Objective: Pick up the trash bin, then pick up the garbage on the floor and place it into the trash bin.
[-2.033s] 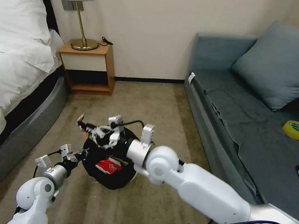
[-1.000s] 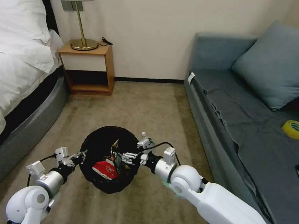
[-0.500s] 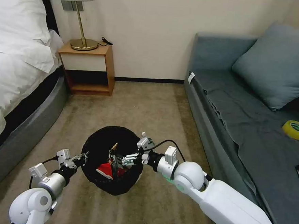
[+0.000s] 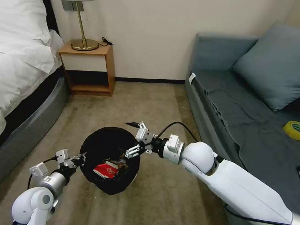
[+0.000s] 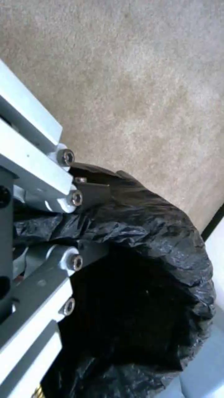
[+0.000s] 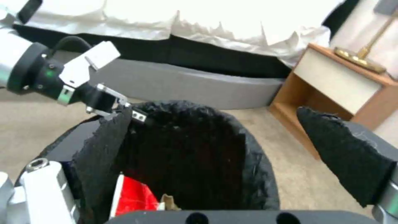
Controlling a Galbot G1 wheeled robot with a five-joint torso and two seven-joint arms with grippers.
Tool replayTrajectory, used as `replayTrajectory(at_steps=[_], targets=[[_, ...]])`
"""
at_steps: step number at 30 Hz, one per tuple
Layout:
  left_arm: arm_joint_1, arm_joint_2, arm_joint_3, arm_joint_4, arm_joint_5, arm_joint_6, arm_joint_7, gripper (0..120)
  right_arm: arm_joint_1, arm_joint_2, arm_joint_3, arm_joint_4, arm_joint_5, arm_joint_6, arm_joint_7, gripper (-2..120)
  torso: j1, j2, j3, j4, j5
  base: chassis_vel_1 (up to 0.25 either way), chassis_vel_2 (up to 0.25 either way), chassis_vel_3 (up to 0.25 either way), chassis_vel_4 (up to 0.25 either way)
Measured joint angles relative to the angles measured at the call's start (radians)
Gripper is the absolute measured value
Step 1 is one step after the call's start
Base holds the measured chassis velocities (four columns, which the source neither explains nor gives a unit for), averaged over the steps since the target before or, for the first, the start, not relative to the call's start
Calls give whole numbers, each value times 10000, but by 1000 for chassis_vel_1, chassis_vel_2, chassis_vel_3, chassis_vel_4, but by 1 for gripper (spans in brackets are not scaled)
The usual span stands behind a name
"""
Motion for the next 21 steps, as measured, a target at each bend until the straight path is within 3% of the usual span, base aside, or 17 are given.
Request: replayTrajectory(at_steps=[10, 21], targets=[[39, -4, -195, 37, 100, -381, -27, 4, -1322, 127, 1586, -46, -410, 368, 1069, 100, 0, 0, 0, 1, -2, 0, 0, 0, 0], [465, 45, -913, -567, 400, -721, -32, 4, -4633, 385, 4787, 1009, -1316, 441, 2765, 100, 0, 0, -1, 0, -5, 0, 0, 0, 0]])
